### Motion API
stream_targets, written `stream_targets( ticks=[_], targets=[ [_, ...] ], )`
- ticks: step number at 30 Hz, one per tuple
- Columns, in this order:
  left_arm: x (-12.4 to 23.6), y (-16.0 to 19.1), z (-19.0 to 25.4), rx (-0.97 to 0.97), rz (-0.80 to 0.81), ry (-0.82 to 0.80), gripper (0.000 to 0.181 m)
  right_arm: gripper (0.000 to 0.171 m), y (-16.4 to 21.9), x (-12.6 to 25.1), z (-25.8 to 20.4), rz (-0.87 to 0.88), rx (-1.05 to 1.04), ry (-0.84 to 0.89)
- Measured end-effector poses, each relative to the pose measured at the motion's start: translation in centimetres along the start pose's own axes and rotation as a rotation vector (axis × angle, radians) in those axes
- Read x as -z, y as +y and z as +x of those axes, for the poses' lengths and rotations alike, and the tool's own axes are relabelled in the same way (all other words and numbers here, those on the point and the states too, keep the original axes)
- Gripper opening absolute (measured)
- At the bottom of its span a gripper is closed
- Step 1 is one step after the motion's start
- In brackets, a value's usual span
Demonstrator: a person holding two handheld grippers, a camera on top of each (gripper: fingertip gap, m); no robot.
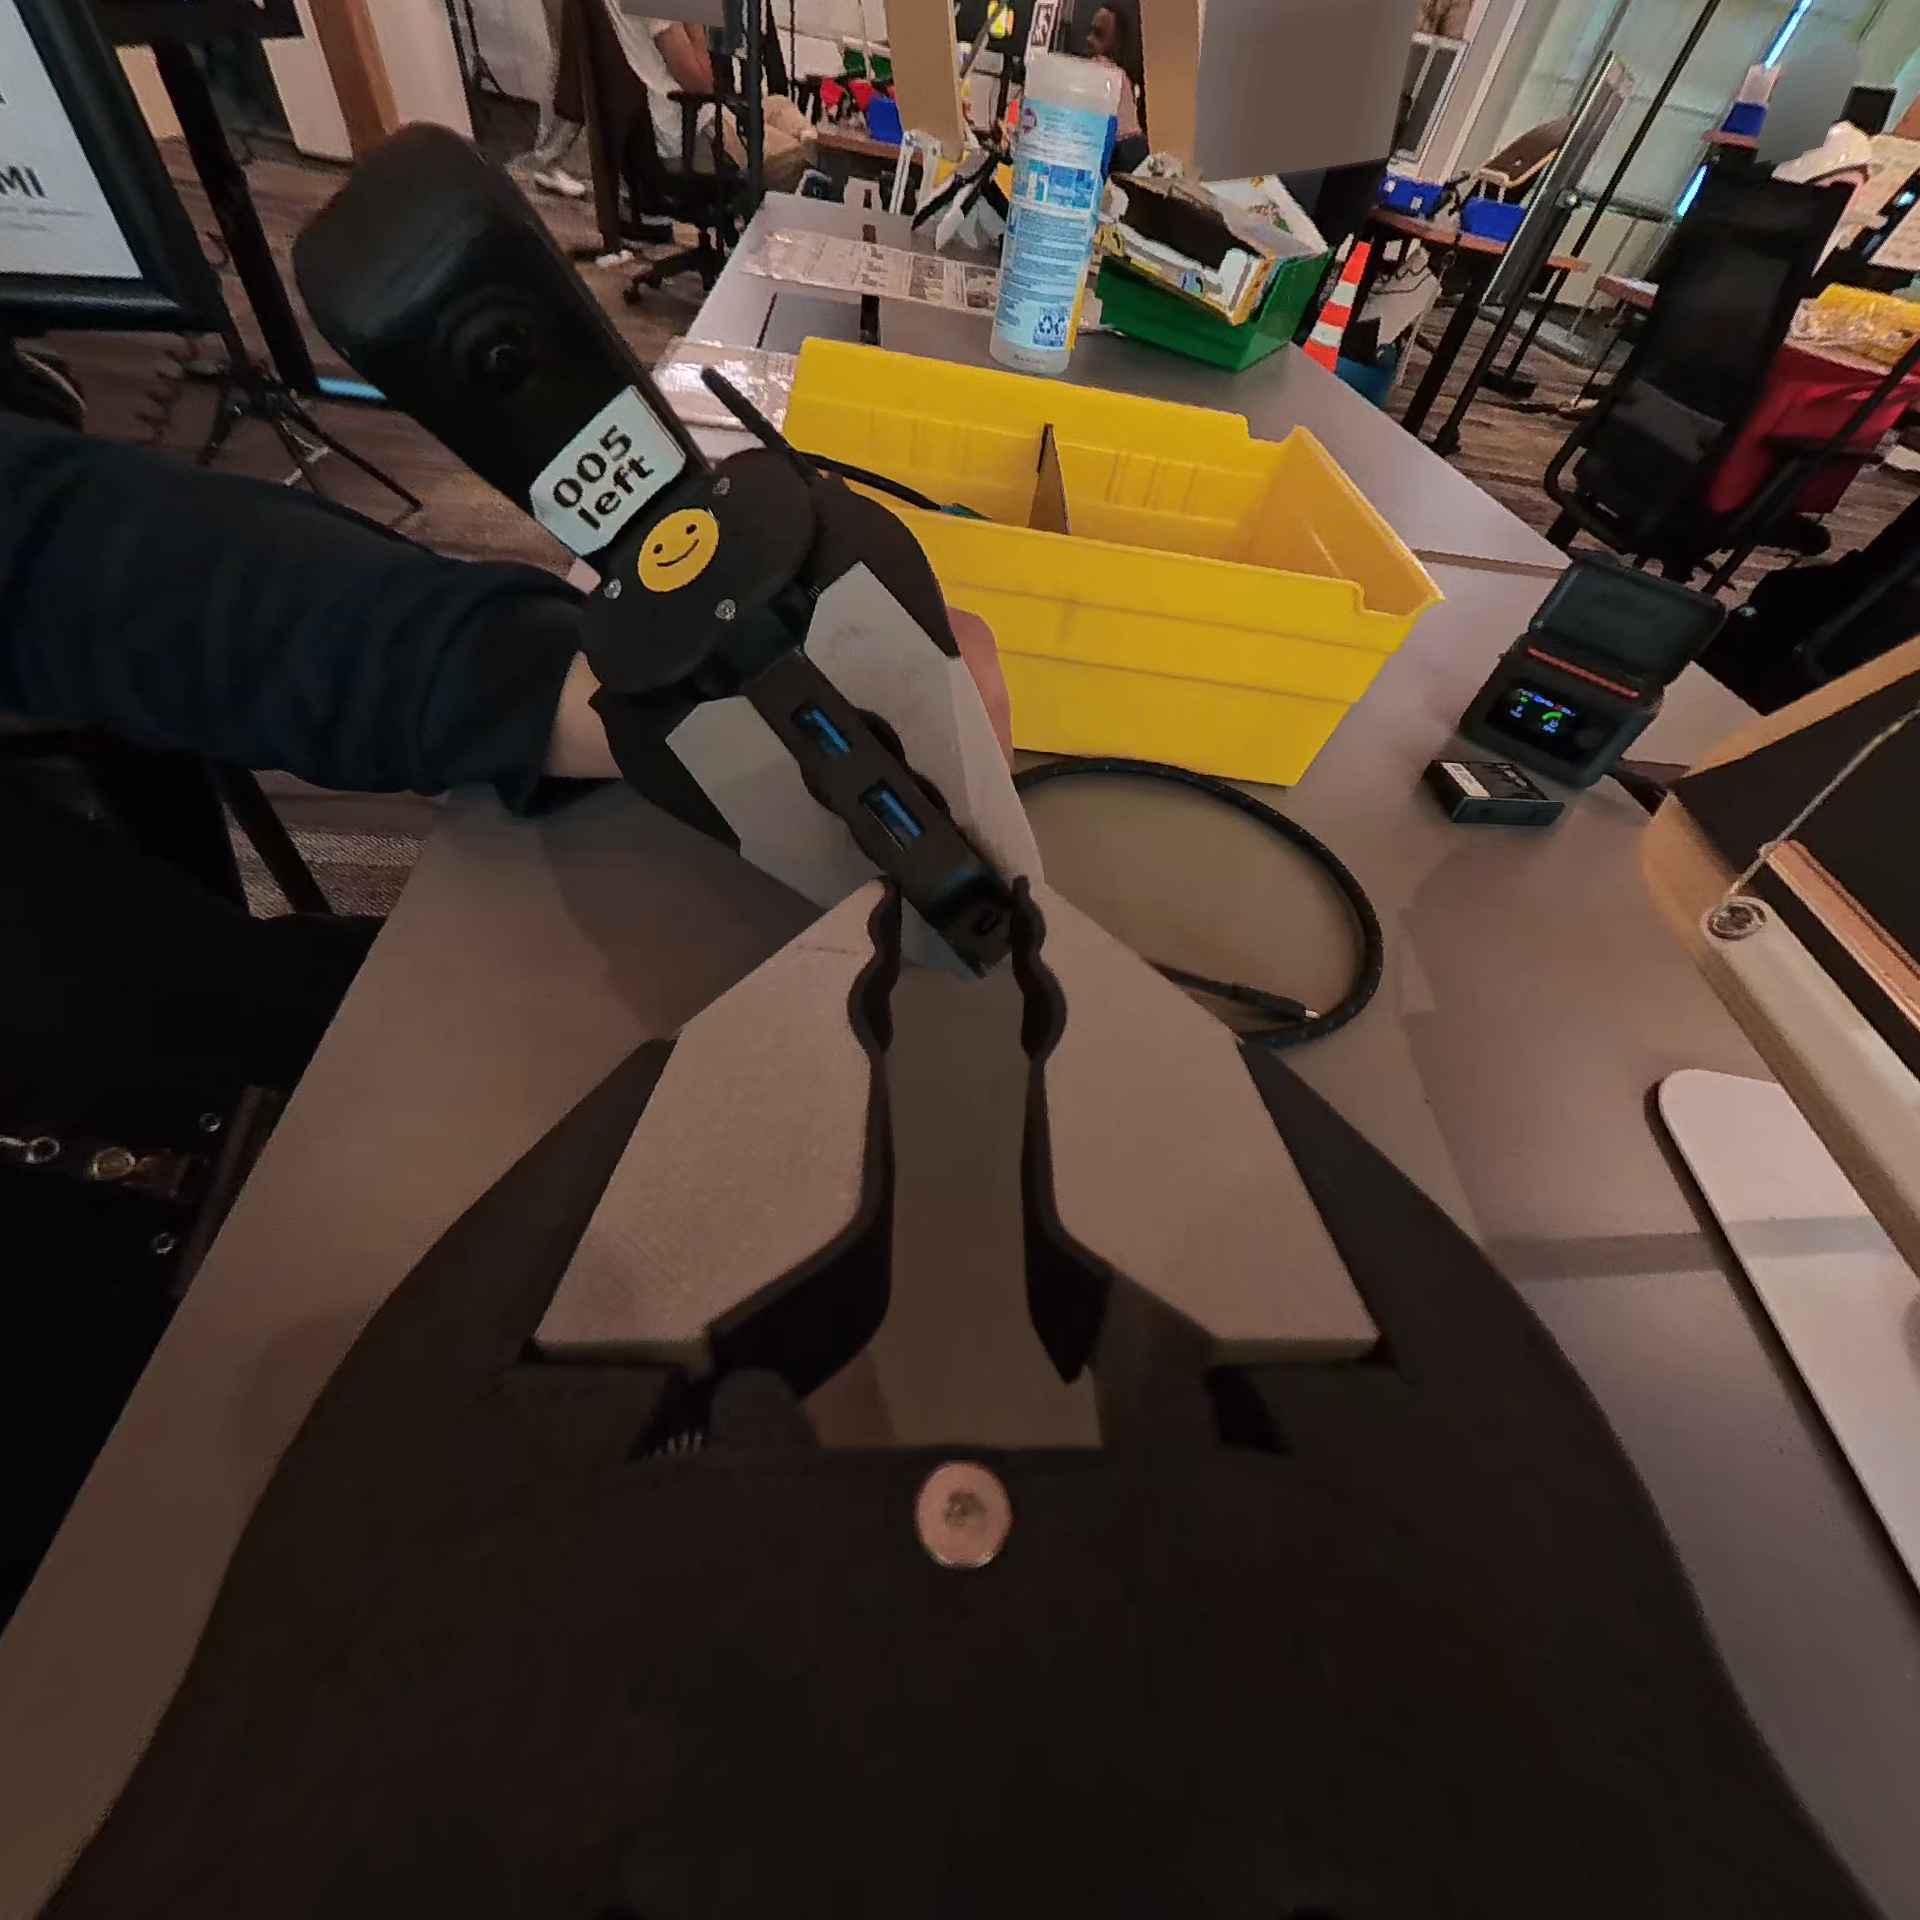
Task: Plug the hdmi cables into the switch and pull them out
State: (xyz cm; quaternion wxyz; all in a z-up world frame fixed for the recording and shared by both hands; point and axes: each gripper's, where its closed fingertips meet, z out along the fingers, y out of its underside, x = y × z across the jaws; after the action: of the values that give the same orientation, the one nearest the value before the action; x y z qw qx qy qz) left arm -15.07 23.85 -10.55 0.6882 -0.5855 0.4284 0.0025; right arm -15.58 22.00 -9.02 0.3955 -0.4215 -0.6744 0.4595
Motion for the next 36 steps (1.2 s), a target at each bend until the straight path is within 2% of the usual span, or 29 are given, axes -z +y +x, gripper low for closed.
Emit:
stream_targets(
  ticks=[3,5,7,10,14,16,20,22,26,28,31,33,36],
  targets=[
    [0.0,0.0,0.4,0.033,-0.003,0.034,0.012,0.024,-0.4,-0.4,-0.3,0.029,-0.023,-0.025],
    [0.0,0.0,0.4,0.039,-0.004,0.032,0.012,0.018,-0.4,-0.4,-0.4,0.015,-0.009,-0.026],
    [-0.2,0.4,0.3,0.037,-0.033,0.001,0.016,0.018,-0.3,-0.2,0.2,-0.015,0.023,0.032],
    [-0.4,1.0,-0.4,-0.005,-0.060,-0.078,0.034,0.018,-0.2,0.7,1.4,-0.038,0.037,0.110],
    [-0.2,1.1,-1.4,-0.009,-0.069,-0.141,0.035,0.017,-0.1,1.9,3.0,-0.071,0.075,0.221],
    [0.1,0.9,-1.9,0.000,-0.054,-0.165,0.032,0.017,-0.1,2.6,3.5,-0.087,0.086,0.269],
    [0.1,0.8,-1.6,-0.040,-0.054,-0.168,0.027,0.016,2.4,2.2,3.1,-0.282,0.246,0.309],
    [-0.3,1.3,-0.6,-0.086,-0.088,-0.131,0.029,0.016,3.3,1.2,2.3,-0.332,0.272,0.272],
    [-0.9,2.9,1.3,-0.217,-0.191,-0.051,0.013,0.020,4.5,0.0,1.5,-0.390,0.279,0.229],
    [-0.9,3.6,1.0,-0.173,-0.256,-0.024,0.012,0.019,4.3,-0.1,1.4,-0.376,0.277,0.229],
    [-0.3,2.0,0.1,-0.096,-0.160,-0.033,0.011,0.021,2.2,0.3,1.3,-0.244,0.242,0.222],
    [0.4,0.4,-0.6,-0.025,-0.066,-0.041,0.011,0.035,1.4,1.0,1.5,-0.174,0.192,0.213],
    [1.4,-0.9,-1.5,0.074,0.035,-0.038,0.012,0.047,2.0,1.7,2.3,-0.182,0.141,0.219]
  ],
)
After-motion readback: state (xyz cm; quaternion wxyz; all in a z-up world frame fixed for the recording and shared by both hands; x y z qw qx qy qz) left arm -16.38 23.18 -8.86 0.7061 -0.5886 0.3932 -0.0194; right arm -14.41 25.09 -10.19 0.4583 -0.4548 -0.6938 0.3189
